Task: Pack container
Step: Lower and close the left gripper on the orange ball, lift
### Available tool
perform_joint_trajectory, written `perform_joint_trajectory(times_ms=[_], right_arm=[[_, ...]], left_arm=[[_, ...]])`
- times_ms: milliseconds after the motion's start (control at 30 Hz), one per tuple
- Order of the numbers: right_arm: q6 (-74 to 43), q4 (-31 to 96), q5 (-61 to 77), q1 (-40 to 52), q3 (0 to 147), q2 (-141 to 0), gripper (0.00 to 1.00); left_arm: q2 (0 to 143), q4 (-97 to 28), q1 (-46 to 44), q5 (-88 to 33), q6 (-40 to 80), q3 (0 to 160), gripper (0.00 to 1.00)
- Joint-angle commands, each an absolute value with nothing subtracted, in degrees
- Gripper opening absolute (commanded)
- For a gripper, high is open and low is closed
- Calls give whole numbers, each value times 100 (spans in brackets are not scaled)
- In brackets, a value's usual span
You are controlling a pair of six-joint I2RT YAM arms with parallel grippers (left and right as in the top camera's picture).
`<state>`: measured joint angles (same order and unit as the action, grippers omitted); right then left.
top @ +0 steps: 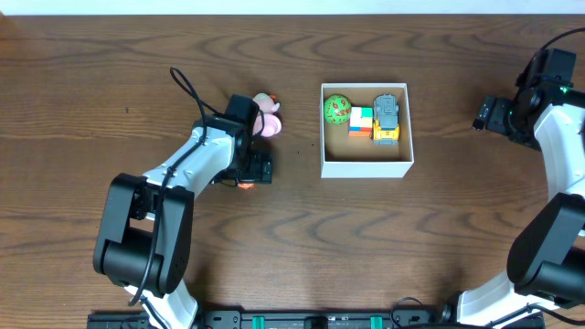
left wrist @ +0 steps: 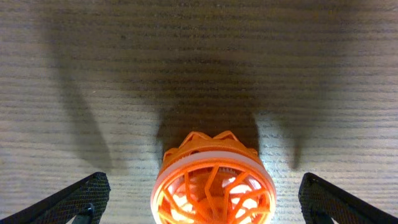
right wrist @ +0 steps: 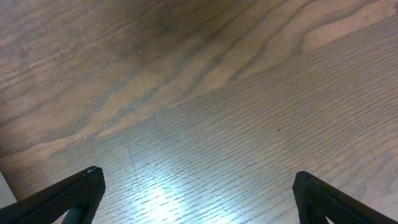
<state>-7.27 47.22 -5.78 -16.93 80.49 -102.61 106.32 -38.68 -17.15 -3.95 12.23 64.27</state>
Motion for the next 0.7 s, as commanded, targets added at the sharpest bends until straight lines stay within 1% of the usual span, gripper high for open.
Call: perform_joint_trajectory(times_ms=[0, 400, 500, 567, 667], right_arm=[[-829, 4713, -574, -1719, 8034, -10287, 99], [-829, 4713, -574, -1719, 8034, -10287, 99], [-829, 4713, -576, -1719, 8034, -10287, 99], [-829, 4713, -574, -1719, 8034, -10287, 99], [-829, 4713, -576, -1719, 8034, -10287, 99]], left_arm=[[10707, -3820, -1706, -408, 1282, 6300, 98], [10707, -3717, -1706, -405, 1282, 6300, 98], [10707, -3717, -1706, -408, 1280, 6300, 100], [10707, -3717, -1706, -408, 1280, 6300, 91], [10707, -3719, -1706, -408, 1282, 6300, 91]])
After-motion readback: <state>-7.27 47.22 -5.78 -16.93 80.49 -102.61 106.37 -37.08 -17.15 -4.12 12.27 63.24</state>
